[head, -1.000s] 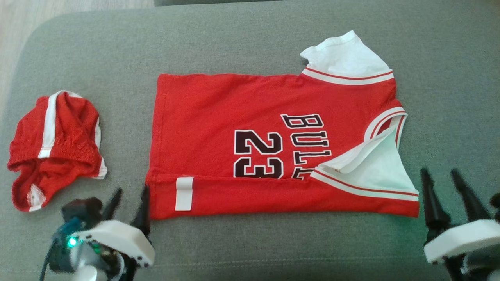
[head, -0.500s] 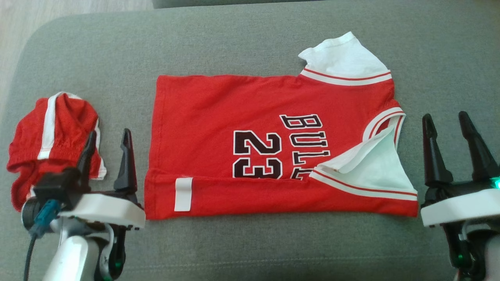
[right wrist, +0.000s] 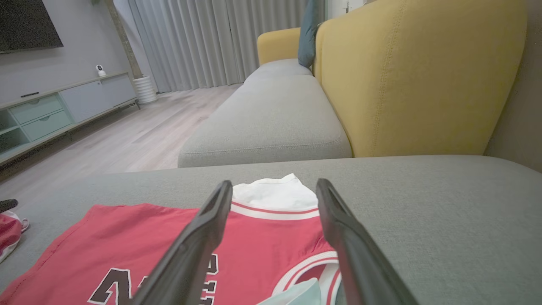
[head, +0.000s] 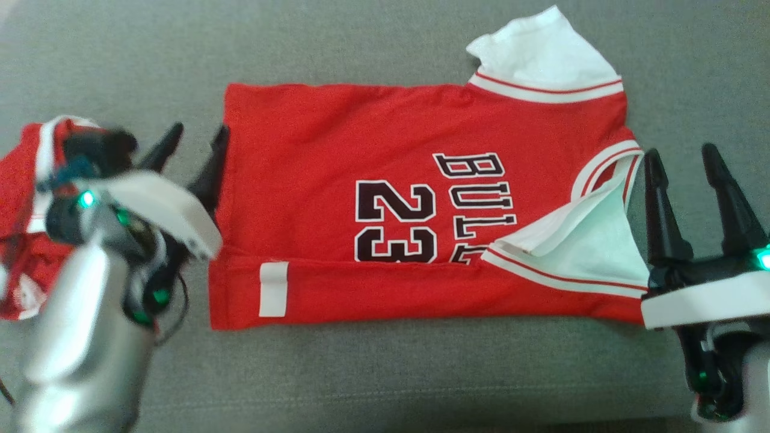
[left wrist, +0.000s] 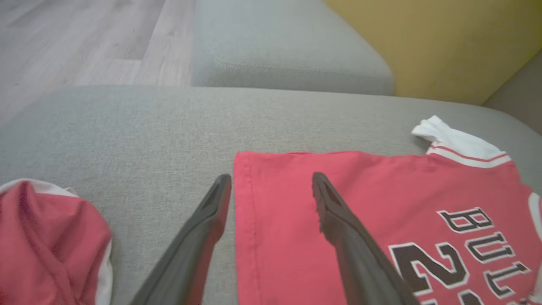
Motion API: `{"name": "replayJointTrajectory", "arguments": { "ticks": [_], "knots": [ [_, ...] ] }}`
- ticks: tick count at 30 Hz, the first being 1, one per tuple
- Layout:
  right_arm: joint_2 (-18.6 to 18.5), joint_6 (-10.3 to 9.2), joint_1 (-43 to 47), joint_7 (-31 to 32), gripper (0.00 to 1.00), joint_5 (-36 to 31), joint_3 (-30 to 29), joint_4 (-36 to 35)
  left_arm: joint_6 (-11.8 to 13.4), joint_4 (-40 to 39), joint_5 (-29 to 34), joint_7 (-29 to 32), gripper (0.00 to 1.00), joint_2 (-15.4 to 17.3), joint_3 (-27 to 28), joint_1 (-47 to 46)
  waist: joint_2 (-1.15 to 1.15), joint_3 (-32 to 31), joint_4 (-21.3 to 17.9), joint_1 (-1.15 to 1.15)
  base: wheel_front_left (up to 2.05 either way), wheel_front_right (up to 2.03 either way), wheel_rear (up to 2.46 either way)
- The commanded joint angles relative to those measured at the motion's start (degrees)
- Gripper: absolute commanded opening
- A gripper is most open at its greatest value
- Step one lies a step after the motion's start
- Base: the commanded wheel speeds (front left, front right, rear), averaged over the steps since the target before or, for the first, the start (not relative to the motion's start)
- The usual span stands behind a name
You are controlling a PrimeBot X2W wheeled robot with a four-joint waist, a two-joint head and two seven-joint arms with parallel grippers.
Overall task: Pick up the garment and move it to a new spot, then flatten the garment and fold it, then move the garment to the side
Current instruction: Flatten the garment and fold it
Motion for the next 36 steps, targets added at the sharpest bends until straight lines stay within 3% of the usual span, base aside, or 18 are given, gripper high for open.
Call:
{"name": "replayJointTrajectory", "arguments": {
  "ticks": [1,10,16,24,30,31,32,34,36],
  "knots": [
    [-0.2,0.20,-2.3,-0.2,1.00,-0.2,1.9,-2.4,-1.3,1.8,-2.0,3.4,1.00,2.7,2.6,-5.7,0.00,2.6,-1.4,-0.01,0.00,0.00,0.00],
    [0.7,0.20,-4.1,-1.3,1.00,0.0,3.5,-1.4,-5.9,17.0,-7.9,13.1,1.00,5.6,4.1,-20.1,0.00,7.4,-5.2,-0.01,0.00,0.00,0.00],
    [1.1,0.20,-4.9,-2.6,1.00,0.5,3.9,-0.2,-7.7,24.6,-10.9,18.9,1.00,8.2,3.3,-25.7,0.00,9.6,-6.9,-0.01,0.00,0.00,0.00],
    [1.4,0.20,-5.7,-3.7,1.00,1.3,4.0,1.1,-8.4,28.4,-13.3,21.0,1.00,10.5,1.8,-28.7,0.00,11.2,-7.3,-0.01,0.00,0.00,0.00],
    [1.4,0.20,-6.1,-3.5,1.00,1.6,3.7,1.7,-8.5,27.8,-15.1,25.1,1.00,10.8,-2.6,-28.5,0.00,11.1,-6.9,-0.01,0.00,0.00,0.00],
    [1.4,0.20,-6.2,-3.4,1.00,1.7,3.5,1.8,-8.5,27.0,-15.3,25.3,0.96,11.1,-3.5,-28.4,0.00,11.0,-6.7,-0.01,0.00,0.00,0.00],
    [1.4,0.20,-6.3,-3.2,1.00,1.8,3.4,1.8,-8.5,26.2,-15.3,25.0,0.70,11.4,-4.2,-28.4,0.00,11.0,-6.6,-0.01,0.00,0.00,0.00],
    [1.4,0.20,-6.7,-3.0,1.00,2.2,3.3,1.8,-8.5,25.4,-15.4,24.4,0.03,11.9,-5.4,-28.4,0.00,11.1,-6.4,-0.01,0.00,0.00,0.00],
    [1.4,0.20,-7.2,-2.7,1.00,2.4,3.1,2.0,-8.5,25.2,-15.2,22.8,0.00,12.4,-6.0,-28.5,0.00,11.1,-6.3,-0.01,0.00,0.00,0.00]
  ]
}}
